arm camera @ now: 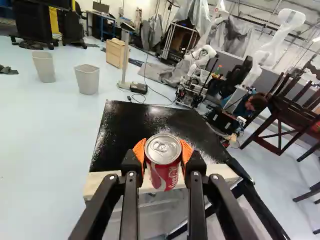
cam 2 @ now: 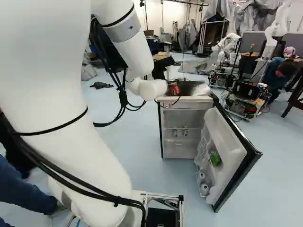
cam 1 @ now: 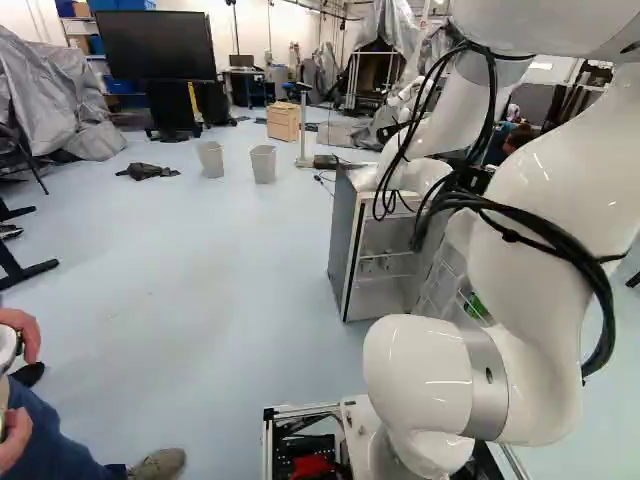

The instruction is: Grab a drink from the fridge

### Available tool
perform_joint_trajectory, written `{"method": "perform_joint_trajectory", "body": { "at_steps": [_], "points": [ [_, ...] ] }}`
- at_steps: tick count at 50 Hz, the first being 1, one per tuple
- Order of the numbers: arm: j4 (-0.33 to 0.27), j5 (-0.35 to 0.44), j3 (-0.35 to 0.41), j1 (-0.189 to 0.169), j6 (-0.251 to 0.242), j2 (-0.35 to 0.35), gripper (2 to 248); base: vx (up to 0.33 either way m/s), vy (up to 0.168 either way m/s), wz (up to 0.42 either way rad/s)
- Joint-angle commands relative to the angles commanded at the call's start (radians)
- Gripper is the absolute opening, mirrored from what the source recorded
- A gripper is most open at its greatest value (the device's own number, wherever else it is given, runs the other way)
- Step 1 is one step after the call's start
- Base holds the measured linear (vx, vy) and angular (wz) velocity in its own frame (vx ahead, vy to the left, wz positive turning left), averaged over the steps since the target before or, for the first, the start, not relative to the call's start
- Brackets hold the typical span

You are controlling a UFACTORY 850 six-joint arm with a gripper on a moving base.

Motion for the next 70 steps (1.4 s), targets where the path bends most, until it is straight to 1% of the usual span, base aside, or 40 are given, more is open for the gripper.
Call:
{"method": "perform_joint_trajectory", "body": {
  "at_steps": [28,45,70],
  "points": [
    [0.0,-0.005,-0.12,0.039,0.0,-0.103,94,0.0,0.0,0.0],
    [0.0,-0.052,-0.179,0.054,0.0,-0.155,94,0.0,0.0,0.0],
    [0.0,-0.131,-0.233,0.062,0.0,-0.201,94,0.0,0.0,0.0]
  ]
}}
